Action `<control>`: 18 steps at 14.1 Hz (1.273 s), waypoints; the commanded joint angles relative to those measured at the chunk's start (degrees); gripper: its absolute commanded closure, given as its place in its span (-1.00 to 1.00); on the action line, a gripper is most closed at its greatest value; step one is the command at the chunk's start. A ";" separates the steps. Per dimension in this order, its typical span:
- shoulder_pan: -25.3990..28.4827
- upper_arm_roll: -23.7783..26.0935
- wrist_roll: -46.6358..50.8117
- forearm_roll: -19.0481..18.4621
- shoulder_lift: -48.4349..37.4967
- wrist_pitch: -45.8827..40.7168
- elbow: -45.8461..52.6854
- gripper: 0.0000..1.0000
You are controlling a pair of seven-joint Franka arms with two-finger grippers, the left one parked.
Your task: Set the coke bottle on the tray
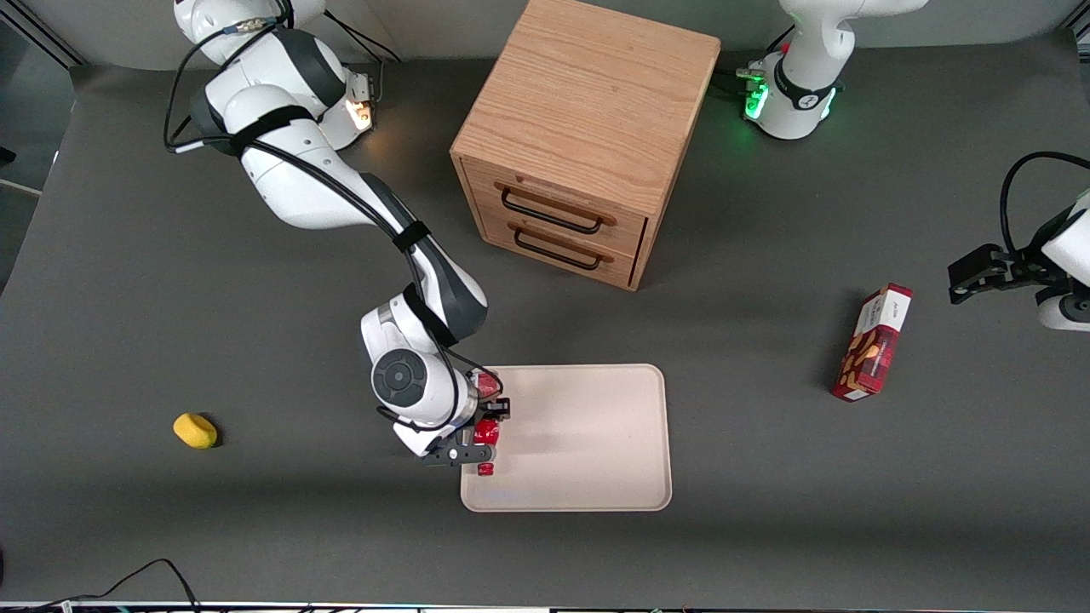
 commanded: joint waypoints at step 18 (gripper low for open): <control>-0.82 -0.63 1.30 1.30 -6.90 0.37 -2.08 -1.00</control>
